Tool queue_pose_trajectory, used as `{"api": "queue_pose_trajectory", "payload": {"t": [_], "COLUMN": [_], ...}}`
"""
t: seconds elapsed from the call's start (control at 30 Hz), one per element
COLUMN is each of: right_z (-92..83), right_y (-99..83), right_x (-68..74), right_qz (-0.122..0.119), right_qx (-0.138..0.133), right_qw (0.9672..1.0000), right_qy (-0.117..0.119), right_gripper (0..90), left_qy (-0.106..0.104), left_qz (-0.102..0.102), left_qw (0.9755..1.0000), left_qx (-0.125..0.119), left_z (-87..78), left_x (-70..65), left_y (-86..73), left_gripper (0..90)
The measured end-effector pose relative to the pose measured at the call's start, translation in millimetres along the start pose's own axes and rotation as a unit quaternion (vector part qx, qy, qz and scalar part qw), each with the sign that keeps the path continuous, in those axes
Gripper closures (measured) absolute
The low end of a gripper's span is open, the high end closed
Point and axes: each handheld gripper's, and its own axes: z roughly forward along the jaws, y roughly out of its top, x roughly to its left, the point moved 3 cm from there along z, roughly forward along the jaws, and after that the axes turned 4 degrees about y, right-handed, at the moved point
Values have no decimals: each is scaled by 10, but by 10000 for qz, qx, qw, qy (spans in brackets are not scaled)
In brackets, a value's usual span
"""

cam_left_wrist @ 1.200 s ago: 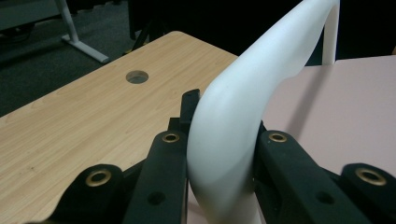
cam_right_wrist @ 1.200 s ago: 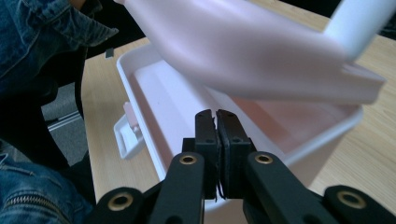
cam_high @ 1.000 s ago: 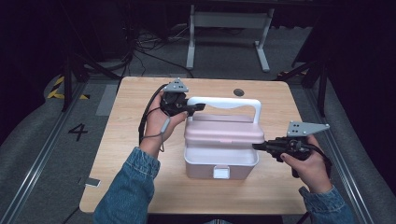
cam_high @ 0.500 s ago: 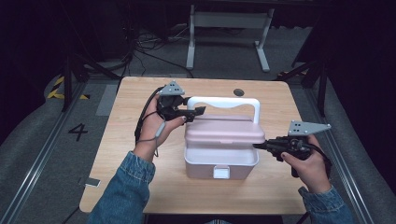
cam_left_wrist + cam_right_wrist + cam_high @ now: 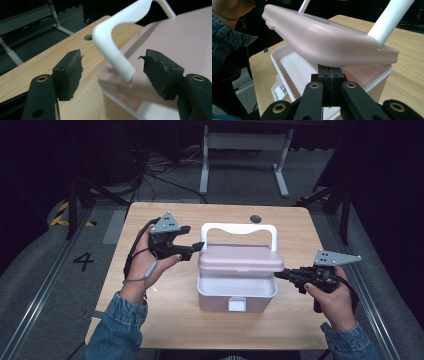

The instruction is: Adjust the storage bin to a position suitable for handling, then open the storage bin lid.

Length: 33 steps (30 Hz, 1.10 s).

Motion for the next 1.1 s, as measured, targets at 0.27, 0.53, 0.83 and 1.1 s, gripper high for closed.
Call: {"api": "queue_pose_trajectory", "payload": {"t": [0.27,0.53,0.83,1.1], "right_z": [0,19,26,19], "right_y": [15,51,67,72], "right_x": [27,37,27,23], "right_qz": [16,-15,40,76], "right_qx": [-130,-135,-221,-244], "right_qw": [9999,9999,9997,9997], "right_qy": [-75,-55,15,38], "right_gripper": [900,900,900,900], "left_qy": [-11,-94,-194,-310], "left_qz": [305,314,381,457], "left_qw": [9991,9992,9986,9984], "left_qx": [306,231,313,112], "left_z": [-121,-78,12,152], "left_x": [-15,-178,-320,-405], "left_y": [-269,-316,-311,-244], "left_gripper": [315,298,298,293]}}
